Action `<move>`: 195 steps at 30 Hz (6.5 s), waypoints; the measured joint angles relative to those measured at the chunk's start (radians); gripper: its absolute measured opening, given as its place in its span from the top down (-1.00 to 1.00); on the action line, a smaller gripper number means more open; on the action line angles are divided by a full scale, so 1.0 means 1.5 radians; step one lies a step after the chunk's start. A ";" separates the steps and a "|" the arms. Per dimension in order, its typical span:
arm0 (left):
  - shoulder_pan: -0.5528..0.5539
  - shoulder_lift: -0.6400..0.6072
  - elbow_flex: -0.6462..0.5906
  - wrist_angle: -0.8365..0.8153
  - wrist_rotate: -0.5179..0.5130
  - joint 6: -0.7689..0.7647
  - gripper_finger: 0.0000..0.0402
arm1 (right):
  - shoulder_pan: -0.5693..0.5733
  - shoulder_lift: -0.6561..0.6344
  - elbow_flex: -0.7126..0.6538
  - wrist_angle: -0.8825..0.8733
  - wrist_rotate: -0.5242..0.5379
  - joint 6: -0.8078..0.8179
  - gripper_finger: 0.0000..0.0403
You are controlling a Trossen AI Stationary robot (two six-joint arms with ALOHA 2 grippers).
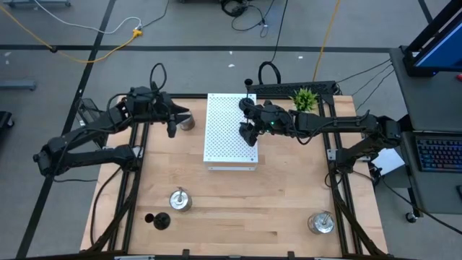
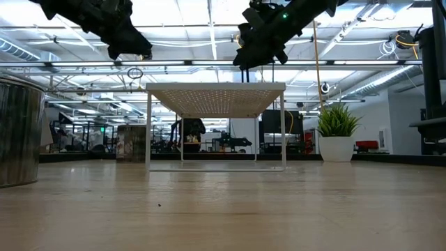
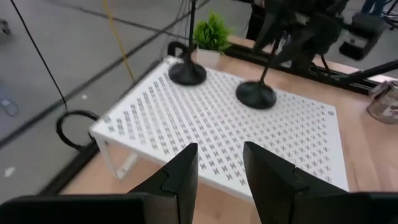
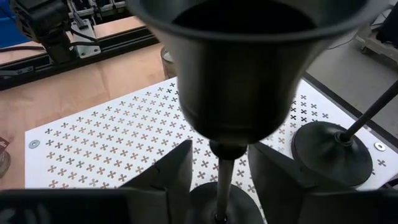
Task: Pick & Place candle stick holders
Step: Put the top black candle holder on the shelf aligned with the other black candle holder, then put the black candle holder on the shelf aligned with the other black candle holders
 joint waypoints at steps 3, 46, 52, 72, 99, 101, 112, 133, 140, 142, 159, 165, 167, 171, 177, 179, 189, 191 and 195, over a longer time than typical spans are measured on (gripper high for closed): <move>0.000 0.000 -0.030 0.021 0.023 -0.017 0.34 | 0.000 0.000 0.000 0.000 0.000 0.000 0.15; -0.013 -0.055 -0.127 0.088 0.085 -0.053 0.34 | 0.017 -0.096 0.000 -0.149 0.033 0.052 0.07; -0.013 -0.055 -0.127 0.088 0.085 -0.048 0.34 | 0.026 -0.066 0.000 -0.124 0.033 0.050 0.07; -0.013 -0.055 -0.127 0.087 0.084 -0.045 0.34 | 0.004 -0.011 -0.001 0.017 0.035 0.016 0.49; -0.013 -0.055 -0.127 0.086 0.084 -0.042 0.34 | 0.004 -0.011 0.000 0.080 0.034 -0.018 0.78; -0.013 -0.055 -0.127 0.086 0.084 -0.040 0.34 | 0.004 -0.011 0.000 0.080 0.034 -0.018 0.78; -0.013 -0.055 -0.127 0.086 0.084 -0.040 0.34 | 0.004 -0.011 0.000 0.072 0.034 -0.028 0.78; -0.012 -0.055 -0.127 0.086 0.084 -0.040 0.34 | 0.004 -0.011 0.000 0.065 0.036 -0.040 0.73; -0.013 -0.055 -0.127 0.086 0.084 -0.039 0.34 | 0.004 -0.011 0.000 0.033 0.036 -0.019 0.50; -0.012 -0.055 -0.127 0.086 0.084 -0.039 0.34 | 0.004 -0.011 0.000 0.031 0.036 -0.019 0.41; -0.013 -0.055 -0.127 0.086 0.084 -0.038 0.34 | 0.005 -0.011 0.000 -0.013 0.035 -0.017 0.13; -0.013 -0.055 -0.127 0.086 0.084 -0.038 0.34 | 0.004 -0.011 0.000 -0.023 0.038 -0.018 0.11; -0.013 -0.055 -0.127 0.086 0.084 -0.038 0.34 | 0.004 -0.011 0.000 -0.027 0.039 -0.017 0.10; -0.013 -0.055 -0.127 0.086 0.084 -0.037 0.34 | 0.004 -0.011 0.000 -0.049 0.038 -0.012 0.06; -0.013 -0.055 -0.127 0.086 0.084 -0.037 0.34 | 0.004 -0.011 0.000 -0.080 0.038 0.000 0.02; -0.013 -0.055 -0.127 0.086 0.084 -0.037 0.34 | 0.005 -0.011 0.000 -0.089 0.037 0.000 0.01; -0.012 -0.055 -0.127 0.086 0.083 -0.038 0.34 | 0.005 -0.018 -0.001 -0.132 0.035 0.007 -0.03; -0.012 -0.055 -0.127 0.086 0.083 -0.038 0.34 | 0.005 -0.020 0.000 -0.142 0.035 0.017 -0.03; -0.013 -0.055 -0.127 0.086 0.083 -0.037 0.34 | 0.005 -0.033 0.000 -0.180 0.035 0.021 -0.03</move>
